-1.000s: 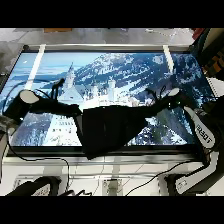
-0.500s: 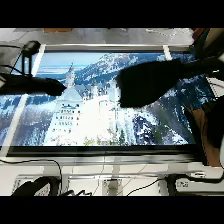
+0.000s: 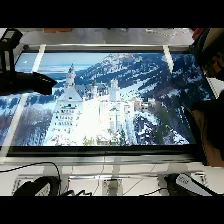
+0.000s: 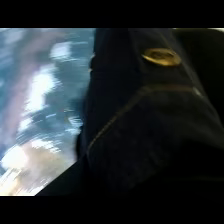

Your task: Fold the clothes and pants, and hang the long-sleeved shirts on hangers.

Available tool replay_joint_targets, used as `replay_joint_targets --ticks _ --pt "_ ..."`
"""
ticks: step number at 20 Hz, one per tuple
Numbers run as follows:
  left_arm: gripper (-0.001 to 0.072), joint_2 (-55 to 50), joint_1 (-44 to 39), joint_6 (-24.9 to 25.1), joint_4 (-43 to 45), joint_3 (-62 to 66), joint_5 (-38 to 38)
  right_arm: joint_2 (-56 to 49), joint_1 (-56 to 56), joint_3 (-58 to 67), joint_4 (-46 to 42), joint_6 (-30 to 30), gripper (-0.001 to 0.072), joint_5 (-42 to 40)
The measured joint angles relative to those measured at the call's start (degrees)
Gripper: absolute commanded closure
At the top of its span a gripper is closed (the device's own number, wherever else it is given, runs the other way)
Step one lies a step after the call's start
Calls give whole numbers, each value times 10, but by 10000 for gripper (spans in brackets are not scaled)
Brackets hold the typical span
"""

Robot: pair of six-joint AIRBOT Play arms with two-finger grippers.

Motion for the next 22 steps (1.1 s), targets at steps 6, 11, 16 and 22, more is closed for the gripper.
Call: replay_joint_targets --ticks 6,11,16,22 --pt "698 1 0 0 2 0 8 10 -170 0 -73 38 668 75" --pt "698 1 0 0 2 0 23 10 -227 -21 -99 48 80 78" --pt "698 1 0 0 2 0 27 10 -240 -35 -97 48 586 56" --pt "698 1 0 0 2 0 28 6 -215 -38 68 -24 668 -2"
